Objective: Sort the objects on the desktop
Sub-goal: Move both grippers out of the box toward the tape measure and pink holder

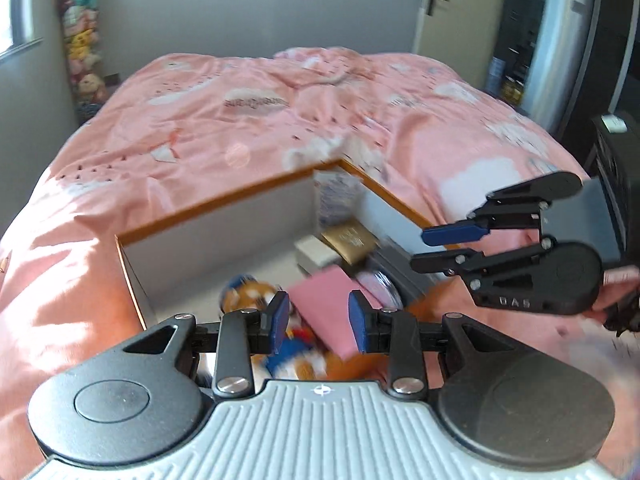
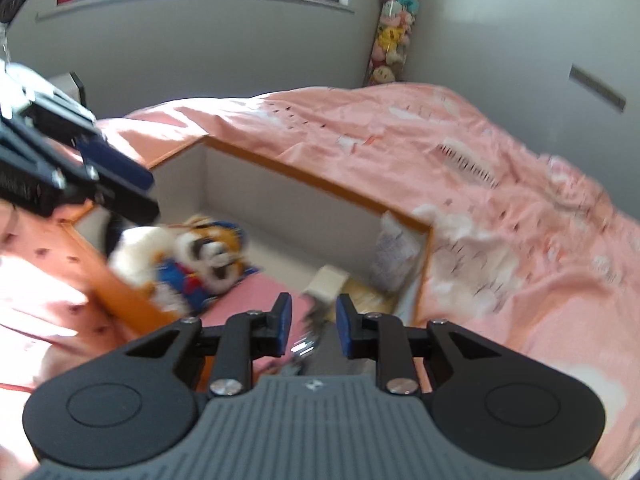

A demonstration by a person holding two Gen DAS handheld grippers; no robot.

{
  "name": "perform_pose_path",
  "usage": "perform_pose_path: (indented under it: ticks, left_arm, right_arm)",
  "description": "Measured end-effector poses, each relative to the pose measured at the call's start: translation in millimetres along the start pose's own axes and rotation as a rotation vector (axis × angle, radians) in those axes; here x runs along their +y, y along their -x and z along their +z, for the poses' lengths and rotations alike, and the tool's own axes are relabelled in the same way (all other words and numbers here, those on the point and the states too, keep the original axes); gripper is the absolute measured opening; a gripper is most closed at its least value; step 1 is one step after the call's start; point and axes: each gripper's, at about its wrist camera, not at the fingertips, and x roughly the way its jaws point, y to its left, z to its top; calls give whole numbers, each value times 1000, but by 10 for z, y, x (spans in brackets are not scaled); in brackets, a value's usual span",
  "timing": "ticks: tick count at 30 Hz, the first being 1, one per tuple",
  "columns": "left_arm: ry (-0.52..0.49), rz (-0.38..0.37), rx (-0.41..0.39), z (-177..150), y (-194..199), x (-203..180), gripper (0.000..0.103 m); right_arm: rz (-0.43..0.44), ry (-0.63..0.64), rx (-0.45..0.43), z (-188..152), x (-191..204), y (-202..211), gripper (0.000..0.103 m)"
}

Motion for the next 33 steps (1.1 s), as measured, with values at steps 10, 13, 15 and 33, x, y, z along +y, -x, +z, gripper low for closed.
perform_pose_path:
  ticks: [10,13,15,33]
  left_arm:
    - [-282,63,131,-582,-285,-436,37]
    - [-348,74,174,-736,-437,-514,37]
    - [-378,112,213,-840,-525,-542,37]
    - [-136,215,253,-756,-695,77,2]
  right_arm:
    - [96,-350,282,-721,162,-180,28]
    - [101,-430,322,-930,199,-244,33]
    - [95,-462,333,-996,209,-267,33]
    - [147,-533,475,-1213,212,-523,49]
